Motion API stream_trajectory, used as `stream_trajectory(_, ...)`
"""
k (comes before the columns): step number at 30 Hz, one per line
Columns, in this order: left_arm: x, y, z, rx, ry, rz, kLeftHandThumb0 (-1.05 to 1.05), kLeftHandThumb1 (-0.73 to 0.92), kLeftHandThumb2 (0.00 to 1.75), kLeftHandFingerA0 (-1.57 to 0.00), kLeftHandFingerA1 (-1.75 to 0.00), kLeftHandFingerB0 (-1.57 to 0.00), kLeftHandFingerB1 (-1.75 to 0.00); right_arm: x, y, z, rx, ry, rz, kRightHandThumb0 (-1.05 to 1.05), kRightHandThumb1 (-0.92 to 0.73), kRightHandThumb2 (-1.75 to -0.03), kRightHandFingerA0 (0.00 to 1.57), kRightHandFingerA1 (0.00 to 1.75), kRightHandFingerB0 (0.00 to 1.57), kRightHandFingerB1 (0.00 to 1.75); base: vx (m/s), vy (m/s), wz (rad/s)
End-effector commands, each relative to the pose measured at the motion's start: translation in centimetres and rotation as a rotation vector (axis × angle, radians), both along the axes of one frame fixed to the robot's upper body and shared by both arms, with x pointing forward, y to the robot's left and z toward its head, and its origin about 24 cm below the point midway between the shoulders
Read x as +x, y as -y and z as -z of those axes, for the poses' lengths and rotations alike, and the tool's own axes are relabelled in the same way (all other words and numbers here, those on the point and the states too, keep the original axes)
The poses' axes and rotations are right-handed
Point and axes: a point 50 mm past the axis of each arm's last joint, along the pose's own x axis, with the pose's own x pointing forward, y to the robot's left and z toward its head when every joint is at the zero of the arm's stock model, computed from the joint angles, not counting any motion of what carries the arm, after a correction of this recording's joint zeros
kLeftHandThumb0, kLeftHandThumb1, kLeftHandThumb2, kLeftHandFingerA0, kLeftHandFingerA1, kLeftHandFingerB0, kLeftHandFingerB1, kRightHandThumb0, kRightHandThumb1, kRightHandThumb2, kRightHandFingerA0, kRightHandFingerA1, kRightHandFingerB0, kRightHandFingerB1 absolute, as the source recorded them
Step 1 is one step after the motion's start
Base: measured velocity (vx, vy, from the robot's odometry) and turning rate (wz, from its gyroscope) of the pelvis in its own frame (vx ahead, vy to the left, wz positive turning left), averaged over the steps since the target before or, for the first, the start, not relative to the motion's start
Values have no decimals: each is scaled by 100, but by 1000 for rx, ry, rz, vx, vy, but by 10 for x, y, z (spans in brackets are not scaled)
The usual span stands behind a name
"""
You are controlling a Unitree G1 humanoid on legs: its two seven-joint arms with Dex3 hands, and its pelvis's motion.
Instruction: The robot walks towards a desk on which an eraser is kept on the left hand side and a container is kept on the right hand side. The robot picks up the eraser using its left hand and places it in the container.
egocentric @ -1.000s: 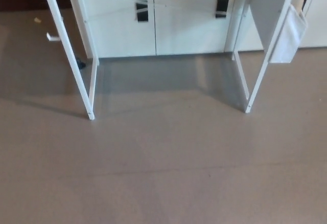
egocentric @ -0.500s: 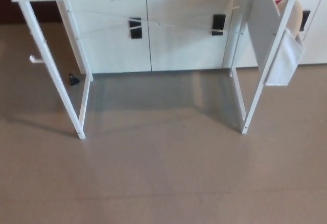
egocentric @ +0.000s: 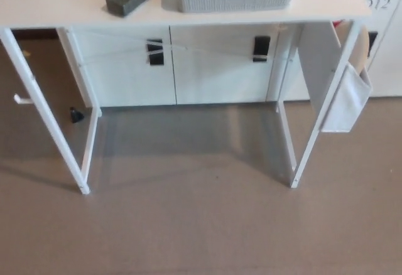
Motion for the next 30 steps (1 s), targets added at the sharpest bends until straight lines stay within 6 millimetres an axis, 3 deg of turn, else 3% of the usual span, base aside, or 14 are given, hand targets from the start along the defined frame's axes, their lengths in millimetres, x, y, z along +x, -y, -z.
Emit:
stream_trajectory(1,1,-5,-1,25,4,-2,-22,59,57,-65,-50,-59,-47,2,1,-2,0,30,0,-44,-52,-54,78,65,49,51,267,66,6)
stream_trajectory(19,4,-6,-2,25,4,-5,-21,59,57,-67,-51,-57,-47,3,0,0,-10,30,-11,-46,-51,-54,80,65,49,50,202,-193,11)
stream_trajectory(30,-5,-5,0,38,-26,14,-22,61,58,-63,-51,-55,-47,-11,-2,0,-15,-14,-15,-43,-53,-55,76,63,48,49,282,106,-13)
